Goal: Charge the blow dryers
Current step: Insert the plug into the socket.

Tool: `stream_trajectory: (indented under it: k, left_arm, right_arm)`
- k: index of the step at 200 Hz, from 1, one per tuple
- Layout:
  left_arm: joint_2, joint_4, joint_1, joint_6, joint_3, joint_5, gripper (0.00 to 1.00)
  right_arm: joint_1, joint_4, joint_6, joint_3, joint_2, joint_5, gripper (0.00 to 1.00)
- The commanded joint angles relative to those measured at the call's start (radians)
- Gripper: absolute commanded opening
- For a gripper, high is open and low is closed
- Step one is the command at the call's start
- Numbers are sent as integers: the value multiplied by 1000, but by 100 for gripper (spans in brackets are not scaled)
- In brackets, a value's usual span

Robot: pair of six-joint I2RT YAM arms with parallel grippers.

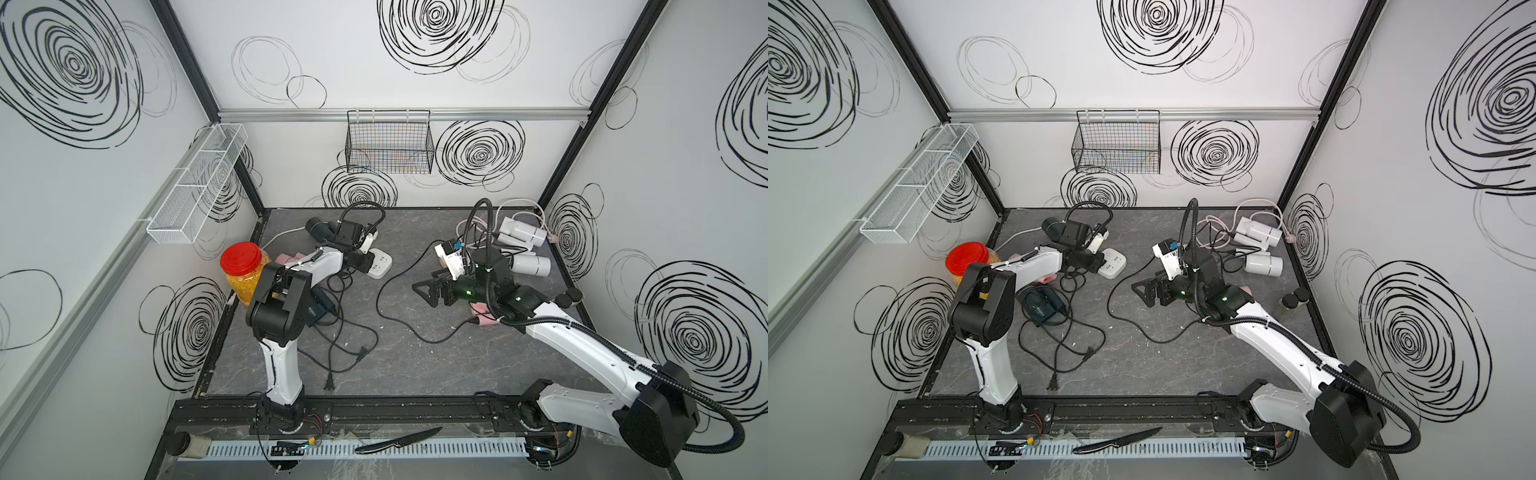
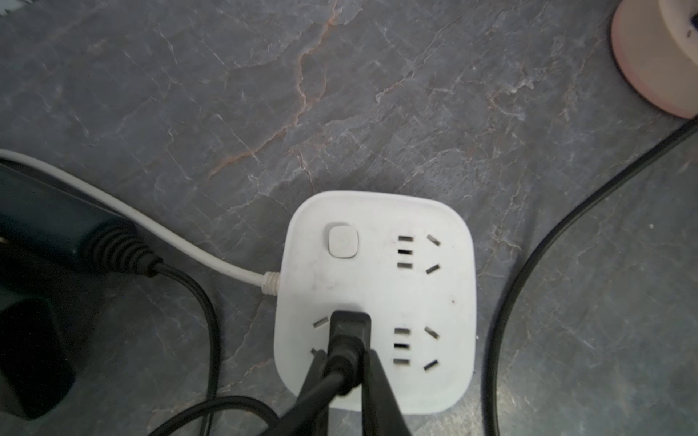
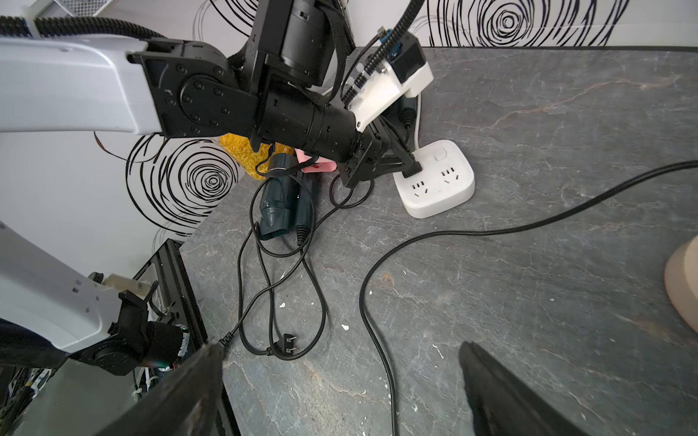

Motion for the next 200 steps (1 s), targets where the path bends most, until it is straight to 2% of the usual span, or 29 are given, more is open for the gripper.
stream_trajectory:
  k: [1, 46, 120, 188, 200]
  left_arm:
    - [3, -13, 8, -106, -61, 87, 12]
    - [26, -86, -54, -68, -18, -63, 12]
    - [92, -183, -113, -26, 36, -190, 12]
    - [95, -270, -111, -38, 178, -188, 17]
    - [90, -294, -110, -40, 213, -193, 20]
  right_arm:
    - [-5, 21, 1, -14, -22, -4, 100]
    - [-9, 18, -3, -19, -28, 0, 100]
    - [-11, 19, 0, -22, -30, 2, 100]
    - [-11, 15, 0, -20, -36, 6, 100]
    - [-11, 14, 0, -17, -39, 8, 100]
